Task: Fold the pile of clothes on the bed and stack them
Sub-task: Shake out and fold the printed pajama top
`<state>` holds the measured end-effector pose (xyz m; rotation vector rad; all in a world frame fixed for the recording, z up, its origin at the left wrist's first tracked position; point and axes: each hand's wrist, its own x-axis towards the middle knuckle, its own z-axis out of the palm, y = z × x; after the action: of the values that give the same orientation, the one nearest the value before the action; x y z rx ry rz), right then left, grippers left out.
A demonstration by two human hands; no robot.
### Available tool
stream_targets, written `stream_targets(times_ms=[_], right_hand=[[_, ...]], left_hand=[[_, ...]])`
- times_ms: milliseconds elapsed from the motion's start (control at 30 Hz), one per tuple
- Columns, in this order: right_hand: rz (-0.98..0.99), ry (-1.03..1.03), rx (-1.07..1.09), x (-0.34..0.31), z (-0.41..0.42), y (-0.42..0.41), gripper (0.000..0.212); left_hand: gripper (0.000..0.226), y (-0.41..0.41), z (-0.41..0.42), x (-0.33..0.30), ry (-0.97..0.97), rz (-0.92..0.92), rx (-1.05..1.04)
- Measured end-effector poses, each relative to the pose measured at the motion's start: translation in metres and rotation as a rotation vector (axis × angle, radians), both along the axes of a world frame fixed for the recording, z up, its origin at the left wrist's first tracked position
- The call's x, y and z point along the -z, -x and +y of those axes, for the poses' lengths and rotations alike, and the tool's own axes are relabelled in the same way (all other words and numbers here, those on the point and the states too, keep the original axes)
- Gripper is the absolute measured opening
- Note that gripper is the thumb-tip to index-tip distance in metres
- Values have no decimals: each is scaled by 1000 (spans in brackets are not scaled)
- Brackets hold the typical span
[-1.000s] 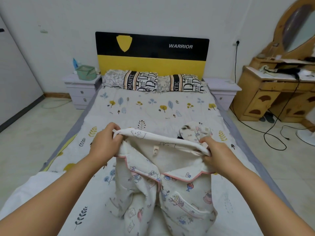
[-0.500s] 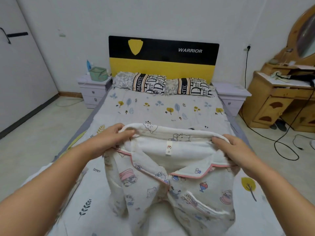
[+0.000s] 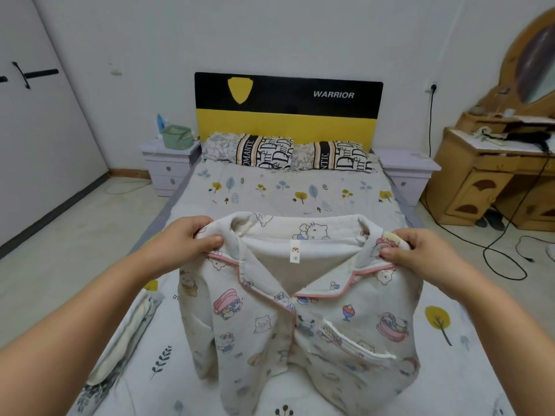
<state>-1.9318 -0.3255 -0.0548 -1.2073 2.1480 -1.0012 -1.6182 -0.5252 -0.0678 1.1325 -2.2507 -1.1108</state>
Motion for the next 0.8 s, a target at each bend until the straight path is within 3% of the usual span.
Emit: stream_targets(times_ms=[100, 333, 567, 667, 733, 800], right_hand=[[91, 72, 43, -11, 12, -23, 7], [236, 157, 83, -55, 56, -90, 10], [220, 292, 9, -107, 111, -133, 4], [202, 243, 26, -108, 125, -87, 33], [240, 237, 47, -107, 119, -61, 22], [206, 261, 90, -116, 105, -95, 14]], left_hand=[[31, -10, 10, -5, 30, 75, -32], [21, -55, 48, -47, 282, 118, -61], [55, -111, 90, -118, 331, 195, -9], [29, -119, 96, -141, 326, 278, -22], [17, -114, 91, -144, 328, 280, -45], [16, -101, 84, -134, 323, 217, -51]])
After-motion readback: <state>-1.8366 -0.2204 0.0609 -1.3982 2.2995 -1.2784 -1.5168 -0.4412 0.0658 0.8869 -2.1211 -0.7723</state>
